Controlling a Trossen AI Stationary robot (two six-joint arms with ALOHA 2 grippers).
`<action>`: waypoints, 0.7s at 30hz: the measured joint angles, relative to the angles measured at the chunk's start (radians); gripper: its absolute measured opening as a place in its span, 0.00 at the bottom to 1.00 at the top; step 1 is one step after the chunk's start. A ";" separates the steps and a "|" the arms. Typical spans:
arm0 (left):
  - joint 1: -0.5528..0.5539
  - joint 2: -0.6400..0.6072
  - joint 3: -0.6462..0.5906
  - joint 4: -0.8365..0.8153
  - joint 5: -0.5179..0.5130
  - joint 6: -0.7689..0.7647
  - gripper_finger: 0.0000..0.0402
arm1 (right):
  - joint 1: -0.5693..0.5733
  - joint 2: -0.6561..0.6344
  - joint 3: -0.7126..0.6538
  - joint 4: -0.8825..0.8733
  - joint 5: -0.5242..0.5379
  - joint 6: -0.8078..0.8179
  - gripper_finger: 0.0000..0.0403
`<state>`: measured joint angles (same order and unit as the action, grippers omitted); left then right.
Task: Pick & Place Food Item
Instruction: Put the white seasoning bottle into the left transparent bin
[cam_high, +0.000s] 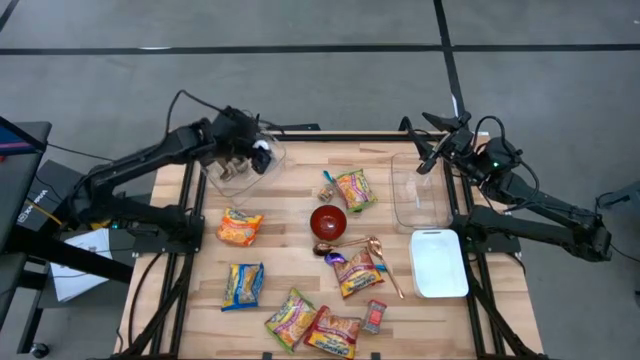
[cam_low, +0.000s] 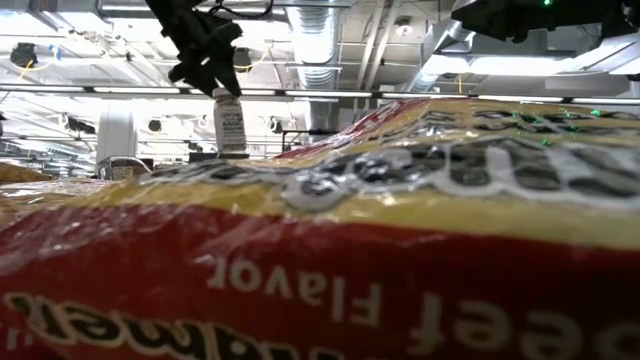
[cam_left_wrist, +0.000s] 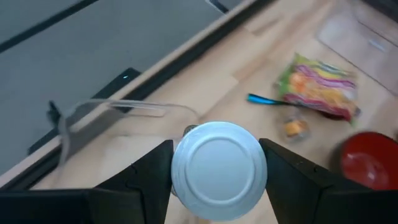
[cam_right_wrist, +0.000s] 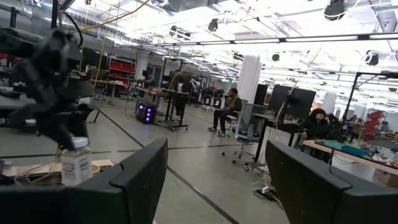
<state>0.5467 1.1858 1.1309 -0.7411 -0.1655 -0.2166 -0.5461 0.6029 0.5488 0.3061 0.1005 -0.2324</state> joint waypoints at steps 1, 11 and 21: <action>0.020 0.000 0.000 -0.005 0.000 0.001 0.51 | 0.000 0.000 0.000 0.000 0.000 0.000 0.66; 0.201 0.070 0.000 -0.020 0.061 0.052 0.51 | 0.000 0.000 0.000 0.002 0.000 0.000 0.66; 0.246 0.253 0.000 0.040 0.068 0.115 0.51 | 0.000 0.000 0.000 0.002 0.000 -0.004 0.66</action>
<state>0.7926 1.4393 1.1311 -0.7014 -0.0978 -0.1017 -0.5461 0.6029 0.5488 0.3084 0.1005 -0.2365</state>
